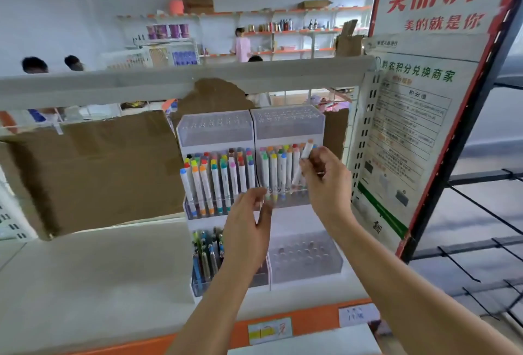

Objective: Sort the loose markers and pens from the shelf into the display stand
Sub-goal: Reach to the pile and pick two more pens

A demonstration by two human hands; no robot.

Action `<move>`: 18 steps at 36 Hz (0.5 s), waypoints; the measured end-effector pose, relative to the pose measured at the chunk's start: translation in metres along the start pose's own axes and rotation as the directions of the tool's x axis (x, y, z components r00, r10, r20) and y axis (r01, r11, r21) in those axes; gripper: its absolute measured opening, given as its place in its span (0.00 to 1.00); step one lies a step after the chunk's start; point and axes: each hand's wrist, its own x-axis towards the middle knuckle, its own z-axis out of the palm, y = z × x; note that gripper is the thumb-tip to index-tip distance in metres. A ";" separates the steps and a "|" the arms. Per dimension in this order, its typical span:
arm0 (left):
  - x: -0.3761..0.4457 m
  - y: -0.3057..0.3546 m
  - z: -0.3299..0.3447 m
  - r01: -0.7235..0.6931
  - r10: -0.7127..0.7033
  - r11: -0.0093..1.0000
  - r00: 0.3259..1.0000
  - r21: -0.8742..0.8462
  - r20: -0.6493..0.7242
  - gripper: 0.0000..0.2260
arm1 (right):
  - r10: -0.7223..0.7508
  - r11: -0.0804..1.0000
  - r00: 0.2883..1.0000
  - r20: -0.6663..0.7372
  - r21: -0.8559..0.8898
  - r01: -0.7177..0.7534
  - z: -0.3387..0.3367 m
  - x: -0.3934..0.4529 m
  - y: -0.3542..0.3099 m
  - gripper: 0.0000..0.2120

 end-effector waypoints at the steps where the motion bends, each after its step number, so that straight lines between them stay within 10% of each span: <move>1: 0.001 -0.001 0.000 0.001 -0.001 1.000 1.000 0.018 0.018 0.11 | -0.015 0.999 0.999 -0.037 -0.033 0.014 -0.004 0.010 0.001 0.06; 8: 0.002 -0.014 0.005 0.000 -0.043 0.985 0.968 0.170 0.246 0.19 | -0.053 0.974 0.997 0.047 -0.216 0.062 0.001 0.044 0.018 0.07; 18: 0.006 -0.020 0.009 0.021 -0.046 0.992 0.977 0.124 0.208 0.25 | -0.011 0.932 0.970 0.242 -0.350 0.098 0.021 0.044 0.032 0.07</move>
